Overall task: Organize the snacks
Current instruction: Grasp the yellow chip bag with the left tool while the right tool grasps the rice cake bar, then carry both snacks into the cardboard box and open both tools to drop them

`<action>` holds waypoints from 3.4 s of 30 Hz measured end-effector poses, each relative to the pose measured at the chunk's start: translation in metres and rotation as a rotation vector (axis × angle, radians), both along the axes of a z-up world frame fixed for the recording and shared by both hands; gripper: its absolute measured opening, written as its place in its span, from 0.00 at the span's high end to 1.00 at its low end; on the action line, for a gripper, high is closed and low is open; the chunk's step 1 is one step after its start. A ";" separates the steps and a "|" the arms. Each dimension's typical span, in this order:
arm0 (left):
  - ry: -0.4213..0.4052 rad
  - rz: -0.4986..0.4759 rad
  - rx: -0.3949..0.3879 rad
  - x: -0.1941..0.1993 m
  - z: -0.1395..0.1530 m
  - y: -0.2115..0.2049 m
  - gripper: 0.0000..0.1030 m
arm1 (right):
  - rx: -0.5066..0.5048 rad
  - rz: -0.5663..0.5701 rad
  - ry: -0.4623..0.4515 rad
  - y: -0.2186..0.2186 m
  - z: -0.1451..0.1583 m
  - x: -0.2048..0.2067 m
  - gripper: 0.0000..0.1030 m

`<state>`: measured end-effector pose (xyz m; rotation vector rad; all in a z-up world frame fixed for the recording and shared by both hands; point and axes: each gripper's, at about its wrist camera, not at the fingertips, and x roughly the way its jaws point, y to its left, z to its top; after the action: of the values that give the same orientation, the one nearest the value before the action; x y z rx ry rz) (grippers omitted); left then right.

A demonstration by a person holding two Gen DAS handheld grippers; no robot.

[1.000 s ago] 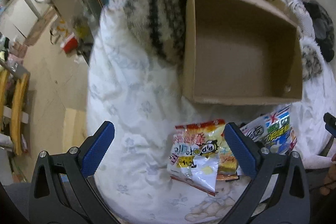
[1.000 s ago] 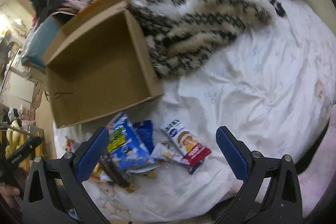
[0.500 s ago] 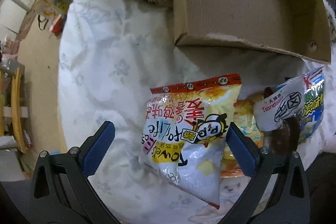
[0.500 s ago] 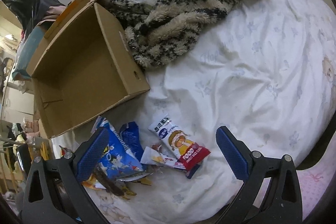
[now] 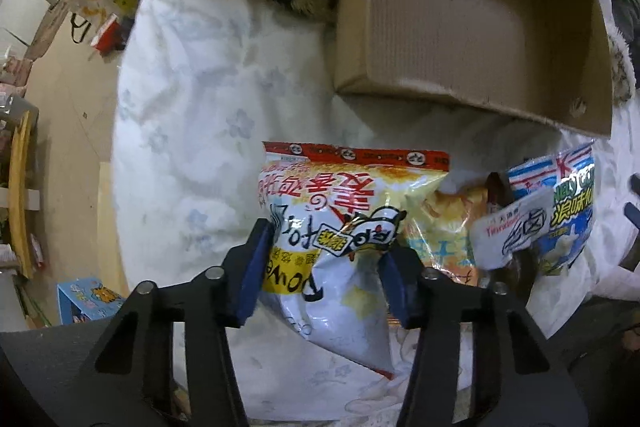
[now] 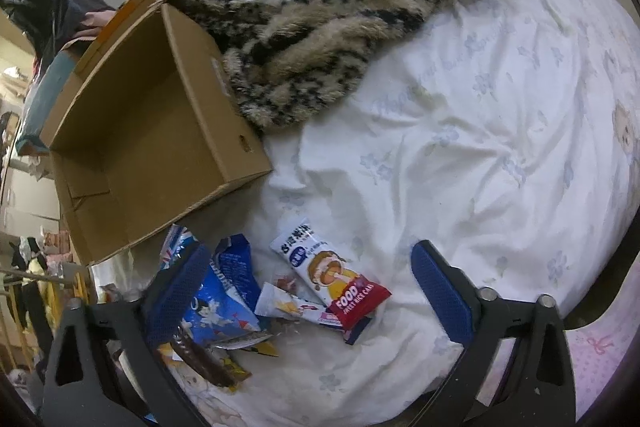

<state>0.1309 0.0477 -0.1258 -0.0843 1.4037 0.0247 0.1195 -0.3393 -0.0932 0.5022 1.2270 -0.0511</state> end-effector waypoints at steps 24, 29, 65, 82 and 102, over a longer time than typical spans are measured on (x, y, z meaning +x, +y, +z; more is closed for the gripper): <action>-0.040 -0.029 0.098 0.002 0.002 -0.004 0.66 | -0.222 0.287 0.214 0.048 -0.061 0.022 0.67; -0.092 0.014 0.070 -0.003 0.021 0.005 0.68 | -0.155 0.205 0.103 0.025 -0.030 0.011 0.67; -0.416 -0.105 -0.049 0.097 0.103 -0.075 0.68 | 0.059 0.243 -0.313 0.084 0.045 0.083 0.67; -0.396 -0.176 0.025 0.109 0.061 -0.097 0.66 | 0.011 0.285 -0.215 0.106 0.007 0.104 0.67; -0.427 -0.166 -0.003 0.103 0.068 -0.095 0.10 | -0.007 0.299 -0.216 0.111 0.005 0.112 0.64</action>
<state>0.2340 -0.0469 -0.0581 0.0243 0.9801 -0.1270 0.2311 -0.2282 -0.0884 0.3054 1.0773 0.2469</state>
